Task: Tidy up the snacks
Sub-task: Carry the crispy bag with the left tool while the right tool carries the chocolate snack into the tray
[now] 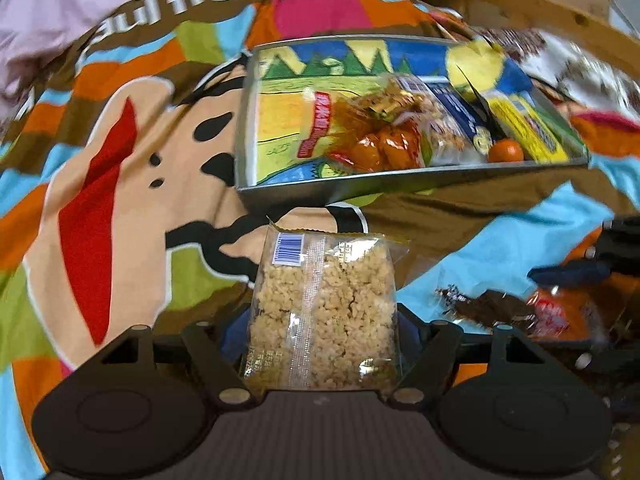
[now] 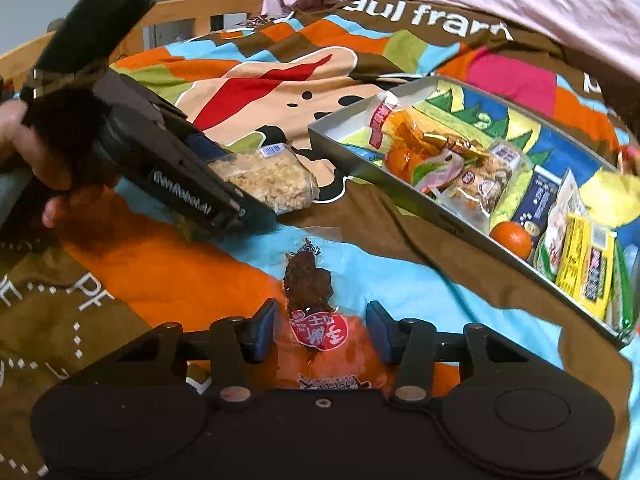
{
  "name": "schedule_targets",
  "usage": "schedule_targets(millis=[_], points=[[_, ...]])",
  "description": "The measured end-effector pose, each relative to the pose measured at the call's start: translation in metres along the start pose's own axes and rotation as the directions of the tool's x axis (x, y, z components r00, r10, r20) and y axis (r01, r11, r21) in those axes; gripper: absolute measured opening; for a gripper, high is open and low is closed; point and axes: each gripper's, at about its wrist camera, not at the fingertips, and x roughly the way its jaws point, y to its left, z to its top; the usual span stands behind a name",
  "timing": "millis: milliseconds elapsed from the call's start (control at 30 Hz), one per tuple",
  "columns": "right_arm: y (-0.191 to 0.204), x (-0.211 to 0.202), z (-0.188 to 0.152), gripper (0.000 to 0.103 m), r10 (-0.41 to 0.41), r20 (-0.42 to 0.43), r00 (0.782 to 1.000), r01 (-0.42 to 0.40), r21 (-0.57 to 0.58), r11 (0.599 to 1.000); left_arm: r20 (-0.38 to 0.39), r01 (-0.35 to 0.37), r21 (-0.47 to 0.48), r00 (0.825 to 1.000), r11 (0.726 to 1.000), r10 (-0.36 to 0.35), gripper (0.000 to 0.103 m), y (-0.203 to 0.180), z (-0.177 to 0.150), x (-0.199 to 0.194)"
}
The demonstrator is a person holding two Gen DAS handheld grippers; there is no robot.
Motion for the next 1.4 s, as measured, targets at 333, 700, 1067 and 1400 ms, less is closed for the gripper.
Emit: schedule_targets(millis=[333,700,1067,1400], points=[[0.008,-0.015,0.000,0.048,-0.109,0.051,0.993,0.115,-0.115,0.987,0.056,-0.013,-0.045,0.998,0.999,0.016,0.076,-0.010,0.026,-0.032],[-0.026,-0.043,0.016,0.048,-0.284,0.240,0.928,0.300,-0.030,0.954,0.169,-0.055,-0.103,0.983,0.993,0.072,0.076,-0.027,0.081,-0.045],[-0.121,-0.033,0.030,0.048,-0.440,0.303,0.845,0.347,0.316,0.883,0.228,-0.046,-0.126,0.971,0.991,0.075,0.076,-0.072,0.148,0.000],[-0.169,-0.011,0.026,0.049,-0.492,0.275,0.826,0.354,0.426,0.833,0.197,-0.047,-0.113,0.978,0.992,0.069,0.076,-0.102,0.187,0.055]])
